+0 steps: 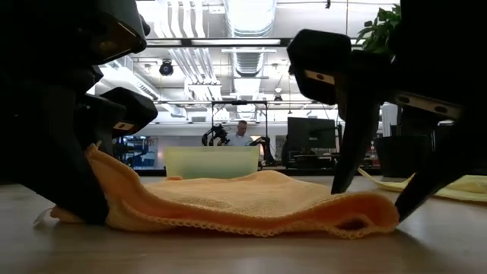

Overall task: Fold microfiber towels
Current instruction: Fold the orange microfiber cloth

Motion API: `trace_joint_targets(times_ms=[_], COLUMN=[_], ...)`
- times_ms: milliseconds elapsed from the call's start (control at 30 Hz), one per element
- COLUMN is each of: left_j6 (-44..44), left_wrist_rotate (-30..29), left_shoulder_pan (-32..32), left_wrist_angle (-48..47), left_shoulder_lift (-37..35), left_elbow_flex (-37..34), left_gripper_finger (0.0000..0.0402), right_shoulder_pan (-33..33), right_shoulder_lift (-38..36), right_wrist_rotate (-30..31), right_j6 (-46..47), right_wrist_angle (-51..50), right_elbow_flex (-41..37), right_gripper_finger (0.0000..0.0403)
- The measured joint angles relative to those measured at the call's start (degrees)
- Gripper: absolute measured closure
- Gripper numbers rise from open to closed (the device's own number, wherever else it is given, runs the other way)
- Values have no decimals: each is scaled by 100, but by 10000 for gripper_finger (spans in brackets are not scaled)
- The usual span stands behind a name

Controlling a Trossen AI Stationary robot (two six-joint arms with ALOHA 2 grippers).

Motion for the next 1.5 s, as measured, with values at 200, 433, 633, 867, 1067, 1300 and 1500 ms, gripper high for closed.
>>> trace_joint_targets(times_ms=[200, 433, 633, 867, 1067, 1300, 1500], left_j6=[2, 4, -1, 24, 24, -2, -7], left_wrist_rotate=[2, -30, 665, 878, 625, 584, 555], left_shoulder_pan=[-2, -178, -195, -227, -214, -120, -103], left_wrist_angle=[34, 10, 206, -23, -138, -114, -57], left_shoulder_lift=[-55, -430, -791, -1179, -1228, -1228, -1228], left_elbow_flex=[-2, -12, 9, -4, -9, -121, -178], left_gripper_finger=[393, 400, 401, 401, 401, 401, 401], right_shoulder_pan=[6, -49, -223, -823, -1306, -1349, -1374], right_shoulder_lift=[62, -609, -1333, -1832, -1816, -1820, -1820], right_wrist_rotate=[-35, -121, -1286, -2772, -3055, -3048, -2995], right_j6=[-19, 739, 1578, 2217, 2397, 2366, 2424], right_wrist_angle=[-229, -1092, -1125, -1237, -1221, -1018, -962], right_elbow_flex=[196, 121, -12, -90, -114, -153, -180], right_gripper_finger=[341, 393, 394, 395, 395, 395, 395])
